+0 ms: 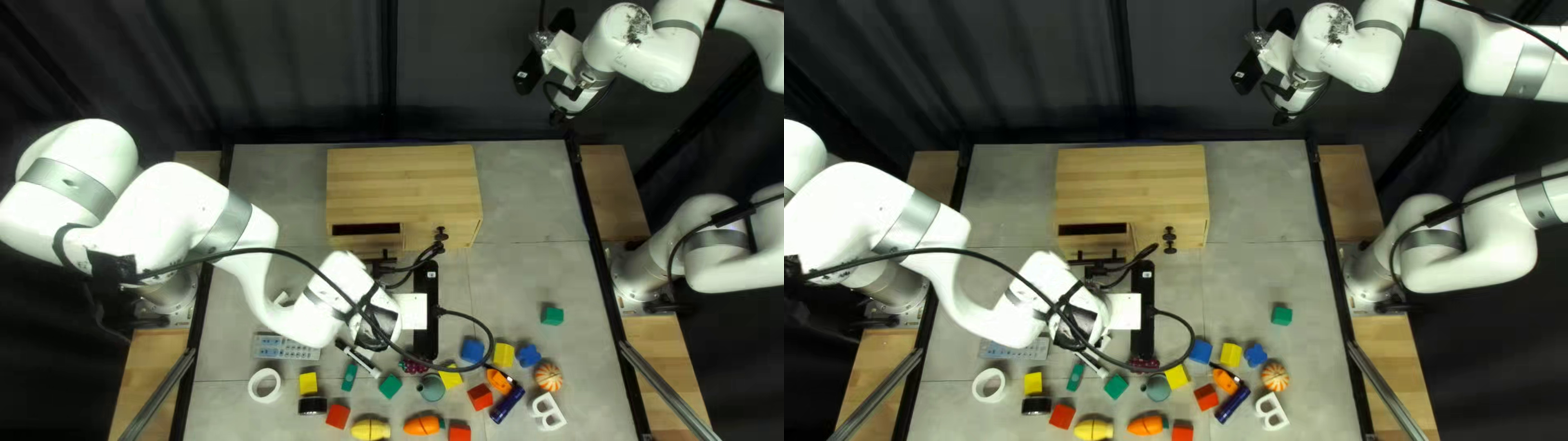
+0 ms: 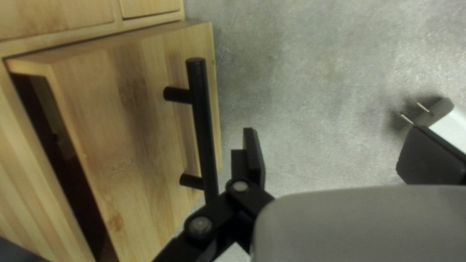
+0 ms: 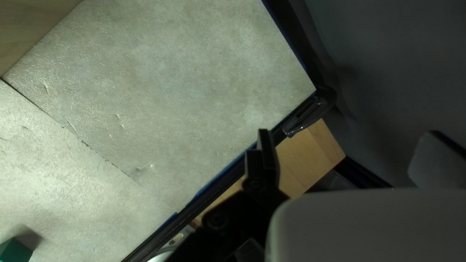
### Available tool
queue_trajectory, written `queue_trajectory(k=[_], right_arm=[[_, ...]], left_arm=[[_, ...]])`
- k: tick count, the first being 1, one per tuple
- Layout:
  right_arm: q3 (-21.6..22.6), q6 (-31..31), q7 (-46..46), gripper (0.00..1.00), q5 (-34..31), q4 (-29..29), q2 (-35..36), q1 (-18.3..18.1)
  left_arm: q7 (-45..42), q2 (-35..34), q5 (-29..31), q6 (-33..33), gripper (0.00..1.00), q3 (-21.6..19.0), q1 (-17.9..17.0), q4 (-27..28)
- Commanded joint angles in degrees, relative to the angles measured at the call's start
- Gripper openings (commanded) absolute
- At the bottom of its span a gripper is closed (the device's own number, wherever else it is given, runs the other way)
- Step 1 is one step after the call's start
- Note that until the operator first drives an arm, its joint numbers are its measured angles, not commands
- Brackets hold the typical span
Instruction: Open drawers and place objects into drawer and close
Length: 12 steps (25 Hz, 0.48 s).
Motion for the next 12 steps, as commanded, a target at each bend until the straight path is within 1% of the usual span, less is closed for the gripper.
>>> queue_trajectory(k=[1, 6, 12], right_arm=[[0.0, 0.0, 0.0, 1.0, 0.0, 0.0, 0.0, 0.0], [0.0, 0.0, 0.0, 1.0, 0.0, 0.0, 0.0, 0.0], [0.0, 0.0, 0.0, 1.0, 0.0, 0.0, 0.0, 0.0]], left_arm=[[-3.61, -1.32, 1.53, -1.61, 1.0, 1.07, 0.19, -2.77], [-10.07, -2.56, 3.7, -4.69, 1.0, 2.0, -0.23, -6.15], [-13.09, -2.43, 5.45, -4.36, 1.0, 2.33, -0.82, -5.84]])
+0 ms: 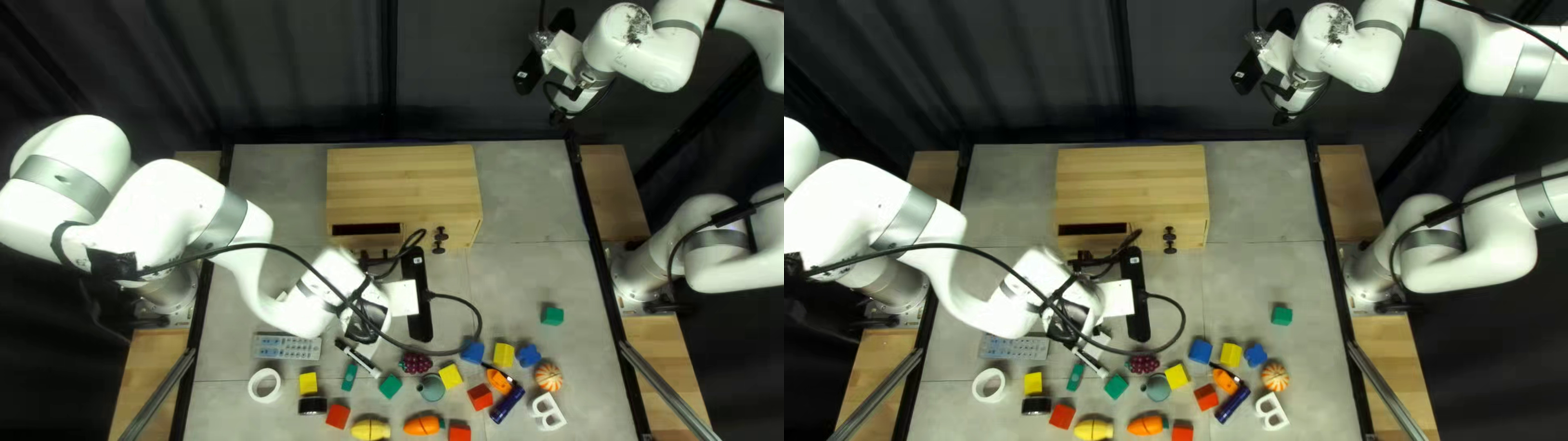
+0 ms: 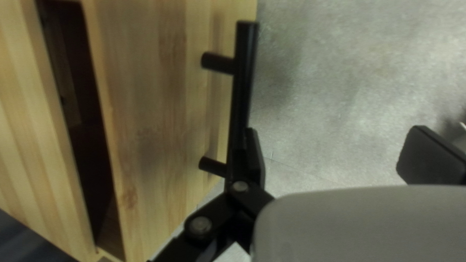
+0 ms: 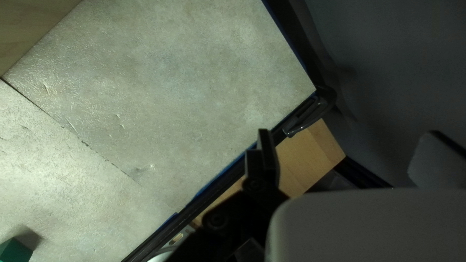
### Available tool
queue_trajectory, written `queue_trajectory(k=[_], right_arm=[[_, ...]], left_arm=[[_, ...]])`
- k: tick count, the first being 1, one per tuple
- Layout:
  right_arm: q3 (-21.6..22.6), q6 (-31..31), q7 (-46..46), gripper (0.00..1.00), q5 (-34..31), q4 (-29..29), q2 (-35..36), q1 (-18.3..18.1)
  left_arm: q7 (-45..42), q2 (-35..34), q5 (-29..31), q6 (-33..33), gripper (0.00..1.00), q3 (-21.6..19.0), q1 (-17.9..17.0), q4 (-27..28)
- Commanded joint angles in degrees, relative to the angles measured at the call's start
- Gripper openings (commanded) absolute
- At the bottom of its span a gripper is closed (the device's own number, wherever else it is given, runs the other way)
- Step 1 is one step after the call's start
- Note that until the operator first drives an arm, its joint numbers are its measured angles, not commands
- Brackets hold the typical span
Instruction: Open drawers and place objects into drawer and close
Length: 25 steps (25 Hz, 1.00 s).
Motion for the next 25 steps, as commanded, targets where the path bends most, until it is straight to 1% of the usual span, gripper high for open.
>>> queue_trajectory(k=[1, 5, 8, 19, 25], right_arm=[[0.0, 0.0, 0.0, 1.0, 0.0, 0.0, 0.0, 0.0], [0.0, 0.0, 0.0, 1.0, 0.0, 0.0, 0.0, 0.0], [0.0, 0.0, 0.0, 1.0, 0.0, 0.0, 0.0, 0.0], [0.0, 0.0, 0.0, 1.0, 0.0, 0.0, 0.0, 0.0], [0.0, 0.0, 0.0, 1.0, 0.0, 0.0, 0.0, 0.0]], left_arm=[[-1.24, 0.43, 1.07, 0.36, 1.0, 0.19, -0.43, 0.85], [-0.83, 1.01, 1.59, -0.19, 1.0, 0.32, -0.29, 1.43], [-0.07, 0.35, 2.05, -1.52, 1.0, 0.48, 0.1, 0.55], [-0.52, -4.62, 4.2, -7.97, 1.0, 1.54, 1.6, -6.41], [-0.16, -4.53, 4.06, -9.16, 1.0, 1.62, 1.88, -6.34]])
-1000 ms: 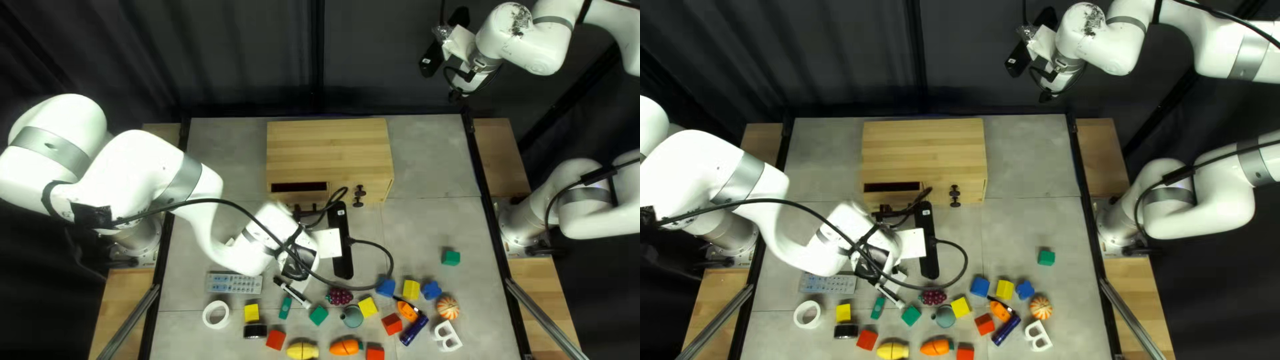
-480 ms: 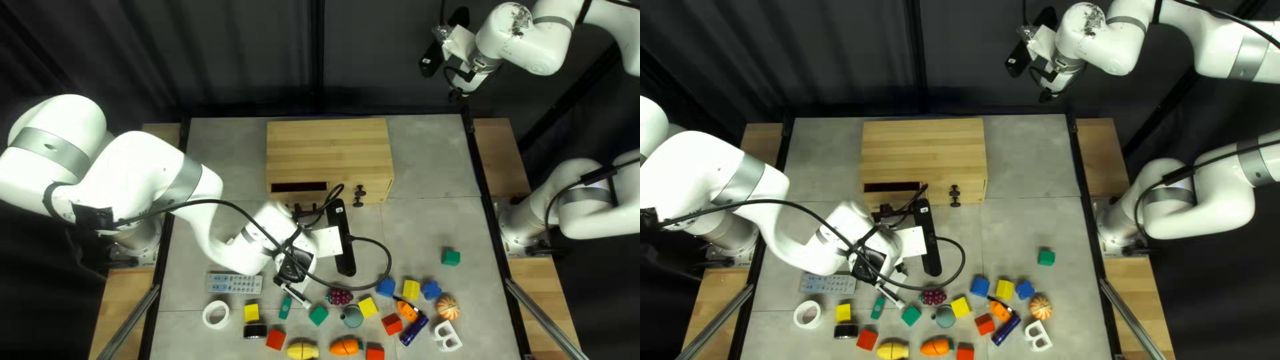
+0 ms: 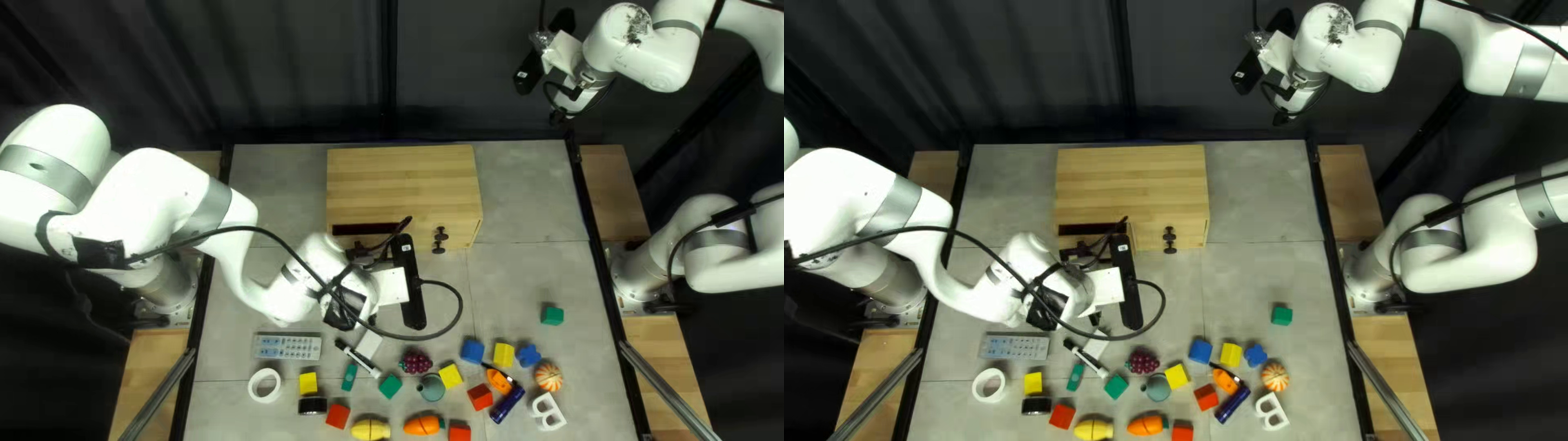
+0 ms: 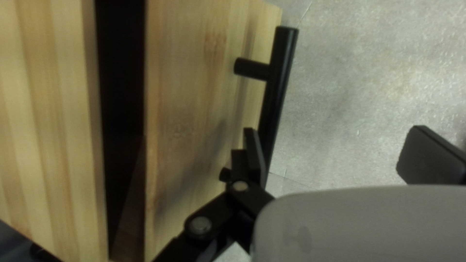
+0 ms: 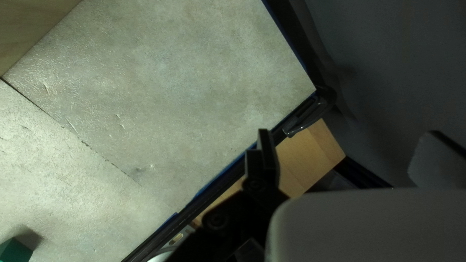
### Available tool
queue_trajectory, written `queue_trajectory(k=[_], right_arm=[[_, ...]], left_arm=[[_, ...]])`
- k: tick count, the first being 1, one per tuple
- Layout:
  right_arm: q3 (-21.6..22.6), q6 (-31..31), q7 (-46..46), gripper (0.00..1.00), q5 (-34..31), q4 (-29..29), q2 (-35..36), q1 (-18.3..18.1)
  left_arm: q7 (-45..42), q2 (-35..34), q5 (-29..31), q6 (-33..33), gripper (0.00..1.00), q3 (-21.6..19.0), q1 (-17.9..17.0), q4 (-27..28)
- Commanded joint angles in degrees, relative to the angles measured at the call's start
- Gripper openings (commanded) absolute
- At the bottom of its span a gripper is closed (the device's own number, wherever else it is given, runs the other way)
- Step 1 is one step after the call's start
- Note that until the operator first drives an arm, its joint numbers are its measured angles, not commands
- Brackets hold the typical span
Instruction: Open drawers and place objects into drawer and close
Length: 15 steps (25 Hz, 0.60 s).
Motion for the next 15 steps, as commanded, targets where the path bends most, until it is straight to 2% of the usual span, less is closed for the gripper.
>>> queue_trajectory(k=[1, 15], right_arm=[[0.0, 0.0, 0.0, 1.0, 0.0, 0.0, 0.0, 0.0], [0.0, 0.0, 0.0, 1.0, 0.0, 0.0, 0.0, 0.0]], left_arm=[[0.23, 0.25, -0.04, -0.55, 1.0, 0.06, 0.16, 0.25], [1.09, 2.18, -0.29, -1.28, 1.0, 0.27, 0.64, 1.13]])
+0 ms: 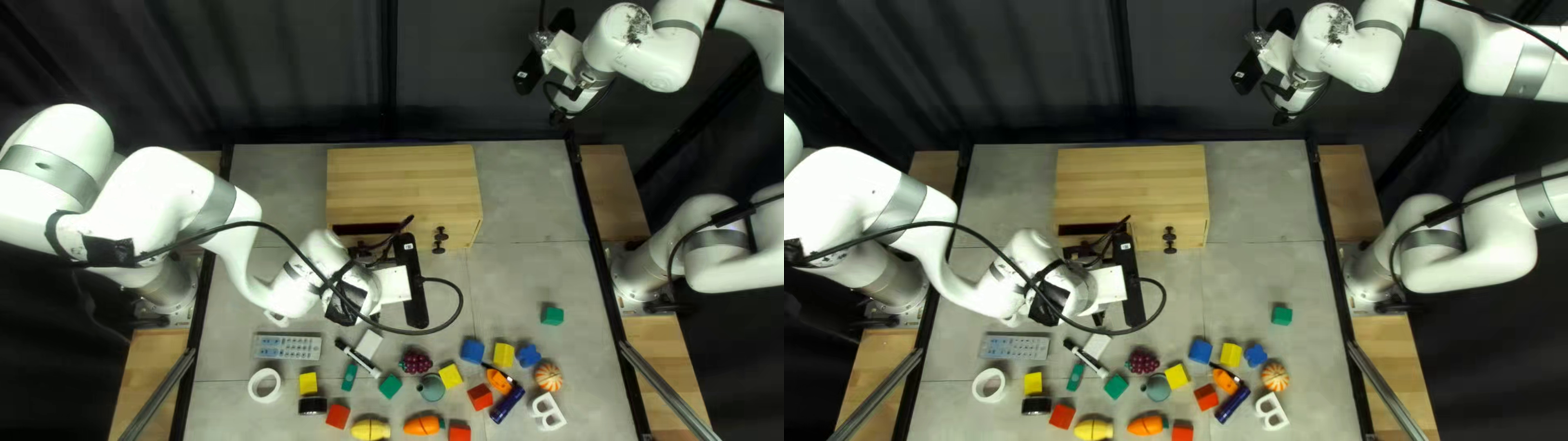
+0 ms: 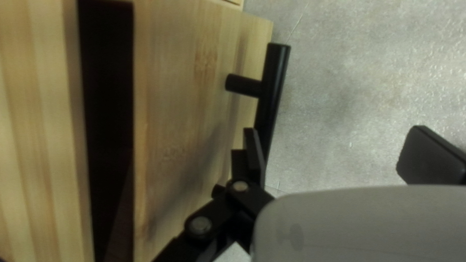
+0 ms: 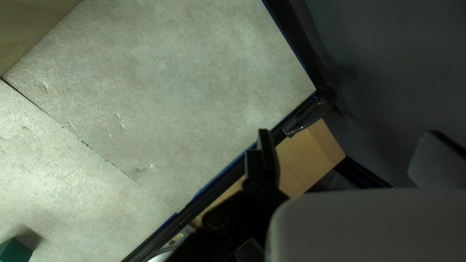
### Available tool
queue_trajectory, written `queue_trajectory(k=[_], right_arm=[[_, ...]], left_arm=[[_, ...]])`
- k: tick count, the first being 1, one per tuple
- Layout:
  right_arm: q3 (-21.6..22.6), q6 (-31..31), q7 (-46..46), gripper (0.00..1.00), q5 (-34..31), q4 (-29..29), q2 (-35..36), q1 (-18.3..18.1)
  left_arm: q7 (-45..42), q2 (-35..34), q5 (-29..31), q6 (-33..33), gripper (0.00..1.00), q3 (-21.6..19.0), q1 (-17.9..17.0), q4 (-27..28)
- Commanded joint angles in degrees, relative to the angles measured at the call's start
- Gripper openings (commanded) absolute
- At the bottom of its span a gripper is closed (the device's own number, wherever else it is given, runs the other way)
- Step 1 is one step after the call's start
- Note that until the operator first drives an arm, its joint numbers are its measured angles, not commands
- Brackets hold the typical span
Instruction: Open drawers and place objects into drawer and close
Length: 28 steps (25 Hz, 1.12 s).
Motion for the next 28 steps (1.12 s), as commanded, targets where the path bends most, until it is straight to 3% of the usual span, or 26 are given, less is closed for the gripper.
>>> queue_trajectory(k=[1, 22, 28], right_arm=[[0.0, 0.0, 0.0, 1.0, 0.0, 0.0, 0.0, 0.0], [0.0, 0.0, 0.0, 1.0, 0.0, 0.0, 0.0, 0.0], [0.0, 0.0, 0.0, 1.0, 0.0, 0.0, 0.0, 0.0]], left_arm=[[0.23, 0.28, -0.1, 0.1, 1.0, 0.05, 0.1, 0.05], [1.07, 1.45, -2.74, 3.04, 1.0, -2.27, -1.84, 2.49], [1.97, -0.88, -4.29, 6.76, 1.0, -3.6, -3.09, 3.56]])
